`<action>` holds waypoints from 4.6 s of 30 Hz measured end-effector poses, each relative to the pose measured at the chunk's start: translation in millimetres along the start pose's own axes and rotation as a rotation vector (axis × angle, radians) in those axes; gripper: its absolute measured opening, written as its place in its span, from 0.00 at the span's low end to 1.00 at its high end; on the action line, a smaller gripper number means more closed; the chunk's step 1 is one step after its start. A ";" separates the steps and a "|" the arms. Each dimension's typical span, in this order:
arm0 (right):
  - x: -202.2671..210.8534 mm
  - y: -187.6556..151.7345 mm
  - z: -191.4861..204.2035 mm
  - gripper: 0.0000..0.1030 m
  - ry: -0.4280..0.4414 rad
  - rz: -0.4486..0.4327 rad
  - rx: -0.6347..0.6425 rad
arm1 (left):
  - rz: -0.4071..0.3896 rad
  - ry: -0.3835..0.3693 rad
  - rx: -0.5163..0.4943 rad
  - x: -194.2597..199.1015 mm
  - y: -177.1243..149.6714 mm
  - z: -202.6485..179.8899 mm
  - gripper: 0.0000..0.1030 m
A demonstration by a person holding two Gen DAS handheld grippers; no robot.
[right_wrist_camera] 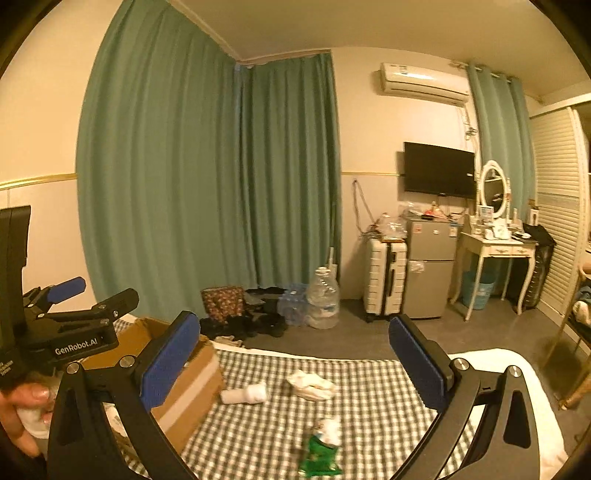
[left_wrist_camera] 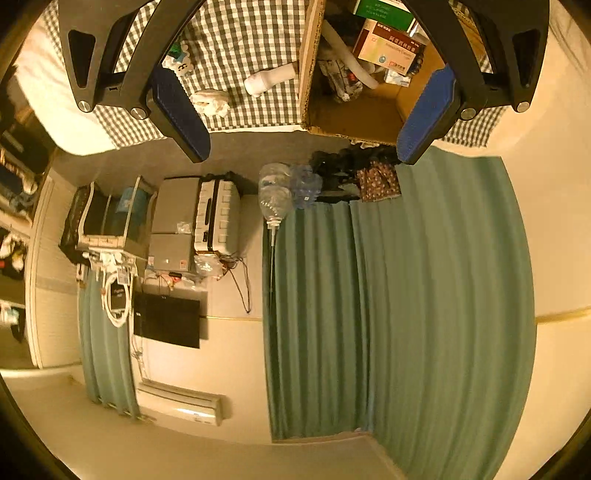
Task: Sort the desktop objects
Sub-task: 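Move both grippers back over the remaining items on the bed, then grasp the green snack packet with the right gripper while the left grasps the white cat plush, then lift the green packet and cat plush and carry them over the cardboard box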
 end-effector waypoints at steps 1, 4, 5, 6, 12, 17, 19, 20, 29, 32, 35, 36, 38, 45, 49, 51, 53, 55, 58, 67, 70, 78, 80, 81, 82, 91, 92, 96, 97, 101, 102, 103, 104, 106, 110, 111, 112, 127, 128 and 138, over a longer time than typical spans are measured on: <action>3.4 0.4 -6.7 1.00 -0.008 -0.004 -0.004 | -0.004 -0.001 -0.010 1.1 -0.1 -4.5 1.00; 11.6 -2.6 -23.0 1.00 -0.032 -0.004 -0.027 | -0.009 -0.006 -0.032 -1.1 -1.0 -11.0 1.00; 13.5 -4.4 -28.7 1.00 -0.035 -0.001 -0.039 | -0.009 0.004 -0.034 -2.4 -1.6 -14.7 1.00; 16.5 -6.9 -34.7 1.00 -0.040 0.002 -0.052 | -0.009 0.014 -0.030 -3.0 -2.4 -16.5 1.00; 26.4 -26.7 -63.3 1.00 -0.083 0.031 -0.077 | 0.000 0.017 0.036 -6.7 -7.3 -12.1 1.00; 23.9 -46.9 -89.4 1.00 -0.135 0.069 -0.110 | 0.059 -0.027 0.112 -19.3 -17.0 -8.1 1.00; 21.3 -56.9 -98.7 1.00 -0.135 0.086 -0.140 | 0.087 -0.037 0.113 -25.3 -20.3 -10.6 1.00; 19.8 -61.7 -101.9 1.00 -0.136 0.093 -0.152 | 0.093 -0.037 0.112 -26.8 -21.7 -12.0 1.00; -10.7 -115.5 -111.0 1.00 -0.125 0.193 -0.197 | 0.108 -0.048 -0.011 -36.4 -40.4 -54.5 1.00; -21.1 -133.8 -114.9 1.00 -0.133 0.229 -0.212 | 0.124 -0.067 -0.058 -42.7 -51.8 -73.2 1.00; -32.3 -148.9 -116.2 1.00 -0.120 0.268 -0.238 | 0.140 -0.087 -0.103 -49.2 -63.2 -88.9 1.00; -36.8 -154.2 -115.2 1.00 -0.112 0.280 -0.241 | 0.142 -0.095 -0.122 -51.3 -67.0 -94.6 1.00; -45.9 -164.1 -112.2 1.00 -0.107 0.308 -0.237 | 0.144 -0.107 -0.153 -55.1 -74.1 -102.6 1.00; -82.0 -192.1 -106.7 1.00 -0.063 0.388 -0.282 | 0.226 -0.147 -0.186 -83.8 -98.4 -118.1 1.00; -99.6 -210.3 -101.6 1.00 -0.048 0.445 -0.299 | 0.285 -0.152 -0.172 -105.9 -112.1 -115.1 1.00; -106.9 -217.4 -99.7 1.00 -0.039 0.467 -0.301 | 0.301 -0.139 -0.183 -114.3 -118.6 -116.0 1.00; -115.0 -222.9 -96.0 1.00 -0.027 0.483 -0.293 | 0.318 -0.125 -0.190 -122.6 -123.7 -116.0 1.00; -122.6 -227.3 -92.9 1.00 -0.021 0.495 -0.284 | 0.334 -0.133 -0.175 -129.9 -126.3 -114.6 1.00; -136.5 -235.4 -88.0 1.00 -0.012 0.531 -0.278 | 0.356 -0.139 -0.159 -140.2 -130.4 -113.1 1.00; -171.9 -249.5 -70.2 0.73 0.030 0.600 -0.220 | 0.409 -0.137 -0.166 -162.7 -145.2 -113.8 1.00; -181.9 -261.7 -71.1 0.48 0.031 0.667 -0.213 | 0.427 -0.144 -0.172 -168.2 -151.2 -117.3 1.00; -170.8 -261.1 -94.4 0.34 -0.066 0.685 -0.237 | 0.490 -0.169 -0.203 -182.5 -174.7 -137.4 1.00; -166.0 -260.3 -103.7 0.34 -0.096 0.685 -0.244 | 0.498 -0.195 -0.196 -184.3 -177.3 -146.6 1.00; -163.6 -260.1 -109.7 0.34 -0.116 0.684 -0.248 | 0.502 -0.205 -0.193 -184.5 -178.5 -151.5 1.00; -160.8 -259.8 -117.0 0.34 -0.137 0.685 -0.255 | 0.508 -0.223 -0.191 -185.1 -180.2 -157.5 1.00; -148.5 -256.6 -165.6 0.34 -0.254 0.670 -0.304 | 0.544 -0.285 -0.280 -182.7 -208.6 -208.8 1.00; -149.3 -256.7 -168.4 0.34 -0.282 0.673 -0.293 | 0.548 -0.285 -0.282 -183.6 -211.0 -211.8 1.00; -139.4 -253.1 -191.7 0.34 -0.333 0.662 -0.331 | 0.616 -0.299 -0.272 -189.5 -222.2 -223.0 0.57; -137.3 -250.4 -194.4 0.34 -0.343 0.656 -0.329 | 0.639 -0.278 -0.282 -191.1 -226.5 -224.0 0.57; -127.1 -238.5 -204.5 0.34 -0.367 0.627 -0.333 | 0.625 -0.284 -0.274 -184.6 -222.8 -221.3 0.56; -124.6 -235.3 -207.0 0.34 -0.371 0.620 -0.329 | 0.627 -0.284 -0.268 -183.7 -221.4 -219.6 0.56; -123.3 -231.5 -211.1 0.34 -0.378 0.613 -0.325 | 0.622 -0.285 -0.267 -180.8 -218.1 -217.1 0.56; -123.9 -228.0 -210.7 0.34 -0.385 0.605 -0.326 | 0.615 -0.281 -0.270 -178.6 -216.0 -215.6 0.56; -122.5 -220.4 -217.2 0.34 -0.393 0.588 -0.335 | 0.598 -0.271 -0.268 -173.4 -209.1 -212.7 0.56; -117.2 -207.3 -219.6 0.34 -0.414 0.556 -0.327 | 0.562 -0.279 -0.256 -158.3 -198.0 -205.4 0.56; -117.1 -203.5 -217.0 0.34 -0.416 0.549 -0.325 | 0.554 -0.281 -0.256 -155.9 -195.1 -203.9 0.56; -115.5 -199.2 -214.5 0.34 -0.416 0.541 -0.319 | 0.545 -0.283 -0.255 -151.6 -191.8 -201.8 0.56; -76.9 -137.6 -186.8 0.34 -0.424 0.436 -0.261 | 0.367 -0.281 -0.238 -87.1 -120.2 -169.3 0.56; -72.9 -133.0 -185.8 0.34 -0.422 0.429 -0.254 | 0.354 -0.280 -0.233 -82.4 -115.5 -167.6 0.56; -52.3 -87.8 -135.8 0.34 -0.378 0.349 -0.180 | 0.253 -0.269 -0.183 -45.6 -70.3 -138.7 0.56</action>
Point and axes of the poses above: each gripper's, at about its wrist camera, not at the fingertips, and x roughly against the way its jaws point, z to its left, y to its top, the point moved 3 cm from there along -x, roughly the way its jaws point, and after that the axes turned 7 degrees about y, right-handed, at the moved point
